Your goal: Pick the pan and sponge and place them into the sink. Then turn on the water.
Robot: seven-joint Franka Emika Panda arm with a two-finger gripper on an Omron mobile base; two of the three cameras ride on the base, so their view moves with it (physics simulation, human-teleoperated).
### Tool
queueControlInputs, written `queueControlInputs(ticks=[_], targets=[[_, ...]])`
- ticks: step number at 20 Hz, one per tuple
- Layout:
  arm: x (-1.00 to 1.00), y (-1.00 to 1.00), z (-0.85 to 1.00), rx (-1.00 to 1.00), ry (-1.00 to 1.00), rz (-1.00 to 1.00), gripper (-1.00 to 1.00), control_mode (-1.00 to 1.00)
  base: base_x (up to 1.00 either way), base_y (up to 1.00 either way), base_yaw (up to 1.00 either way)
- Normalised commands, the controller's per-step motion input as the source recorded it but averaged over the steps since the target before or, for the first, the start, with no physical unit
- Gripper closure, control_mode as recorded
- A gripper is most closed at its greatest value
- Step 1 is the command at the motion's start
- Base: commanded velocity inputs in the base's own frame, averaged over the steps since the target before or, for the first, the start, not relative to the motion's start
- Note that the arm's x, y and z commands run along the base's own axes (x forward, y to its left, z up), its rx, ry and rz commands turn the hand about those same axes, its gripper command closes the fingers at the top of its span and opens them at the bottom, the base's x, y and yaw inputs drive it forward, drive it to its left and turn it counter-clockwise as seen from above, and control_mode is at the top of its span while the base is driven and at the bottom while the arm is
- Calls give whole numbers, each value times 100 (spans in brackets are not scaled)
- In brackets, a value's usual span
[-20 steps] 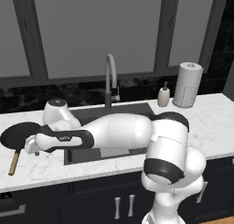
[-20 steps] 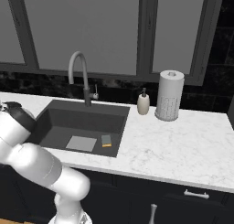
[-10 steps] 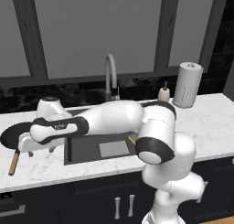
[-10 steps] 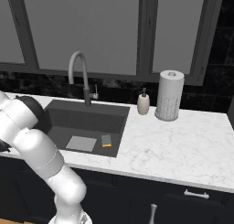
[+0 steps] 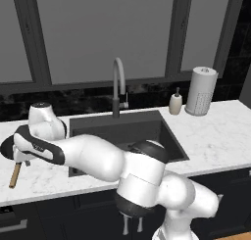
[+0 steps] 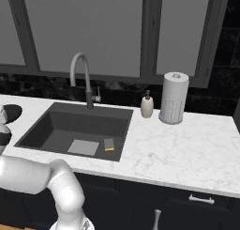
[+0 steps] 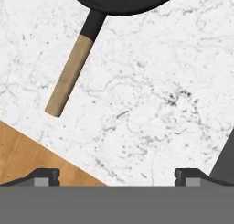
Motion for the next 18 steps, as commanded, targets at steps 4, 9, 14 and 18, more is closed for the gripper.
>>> queueControlInputs(ticks=[4,9,14,18], targets=[[2,35,-9,0,-9,0,-100,-100,0,0,0],[0,34,-12,0,0,0,-100,-100,0,0,0],[0,37,-6,0,0,0,-100,-100,0,0,0],[0,33,-16,0,0,0,-100,-100,0,0,0]])
